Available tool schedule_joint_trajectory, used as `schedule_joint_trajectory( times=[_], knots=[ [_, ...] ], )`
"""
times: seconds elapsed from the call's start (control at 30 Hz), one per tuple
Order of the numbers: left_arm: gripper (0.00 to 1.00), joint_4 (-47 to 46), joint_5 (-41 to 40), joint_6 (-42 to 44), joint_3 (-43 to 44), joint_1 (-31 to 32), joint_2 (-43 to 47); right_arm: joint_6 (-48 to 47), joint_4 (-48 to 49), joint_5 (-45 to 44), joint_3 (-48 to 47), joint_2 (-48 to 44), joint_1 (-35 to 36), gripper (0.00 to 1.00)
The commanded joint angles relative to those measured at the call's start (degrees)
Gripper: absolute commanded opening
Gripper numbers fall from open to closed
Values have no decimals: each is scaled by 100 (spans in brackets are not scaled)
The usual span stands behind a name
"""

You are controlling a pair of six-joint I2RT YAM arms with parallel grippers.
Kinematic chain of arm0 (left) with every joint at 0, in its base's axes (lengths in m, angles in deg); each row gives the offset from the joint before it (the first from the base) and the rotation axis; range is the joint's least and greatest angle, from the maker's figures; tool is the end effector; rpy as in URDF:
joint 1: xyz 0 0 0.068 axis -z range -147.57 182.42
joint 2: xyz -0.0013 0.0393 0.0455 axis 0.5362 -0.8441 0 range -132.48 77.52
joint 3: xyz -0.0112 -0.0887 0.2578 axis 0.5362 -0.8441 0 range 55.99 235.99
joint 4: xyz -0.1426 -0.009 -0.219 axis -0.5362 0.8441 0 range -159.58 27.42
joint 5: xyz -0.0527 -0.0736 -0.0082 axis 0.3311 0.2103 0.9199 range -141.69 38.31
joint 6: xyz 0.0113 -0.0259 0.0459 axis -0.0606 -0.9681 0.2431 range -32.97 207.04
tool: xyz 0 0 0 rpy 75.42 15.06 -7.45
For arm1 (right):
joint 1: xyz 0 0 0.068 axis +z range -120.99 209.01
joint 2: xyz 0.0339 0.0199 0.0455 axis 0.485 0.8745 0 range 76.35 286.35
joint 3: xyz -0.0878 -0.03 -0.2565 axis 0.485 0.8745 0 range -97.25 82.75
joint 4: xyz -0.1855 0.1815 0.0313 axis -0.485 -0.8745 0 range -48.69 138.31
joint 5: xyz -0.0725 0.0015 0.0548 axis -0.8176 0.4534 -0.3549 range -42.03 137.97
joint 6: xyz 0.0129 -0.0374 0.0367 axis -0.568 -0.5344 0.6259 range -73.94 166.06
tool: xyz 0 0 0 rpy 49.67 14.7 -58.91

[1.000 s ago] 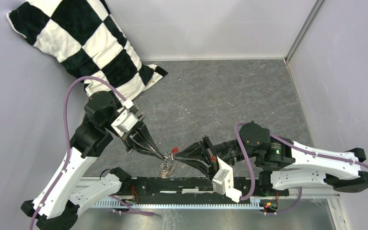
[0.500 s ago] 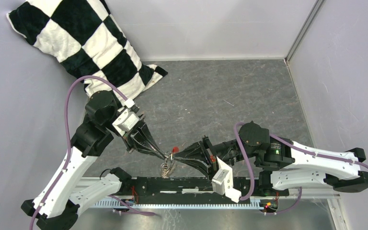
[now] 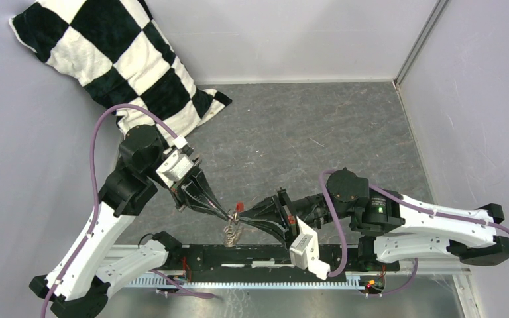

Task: Put the keys on the keyring

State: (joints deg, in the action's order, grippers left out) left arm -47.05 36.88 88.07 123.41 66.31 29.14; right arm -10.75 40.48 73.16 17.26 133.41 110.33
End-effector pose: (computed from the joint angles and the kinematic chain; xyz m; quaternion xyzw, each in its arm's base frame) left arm 0.0893 -0.1028 0.4429 0.6128 0.3538 -0.6265 0.3267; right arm 0.0177 0.2160 0.4314 -0.6966 0.1005 0.2971 0.6453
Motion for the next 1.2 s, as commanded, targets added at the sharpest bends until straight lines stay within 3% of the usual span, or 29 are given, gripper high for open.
schedule_joint_trajectory(
  times=[0.0,0.73,1.17],
  knots=[
    [2,-45,35,-300,28,28,13,31,257,0,-51,8,4,1],
    [2,-55,82,-282,14,15,-5,118,586,-269,122,-131,3,1],
    [2,-42,510,19,-39,24,-14,-121,658,-640,614,-436,0,1]
  ],
)
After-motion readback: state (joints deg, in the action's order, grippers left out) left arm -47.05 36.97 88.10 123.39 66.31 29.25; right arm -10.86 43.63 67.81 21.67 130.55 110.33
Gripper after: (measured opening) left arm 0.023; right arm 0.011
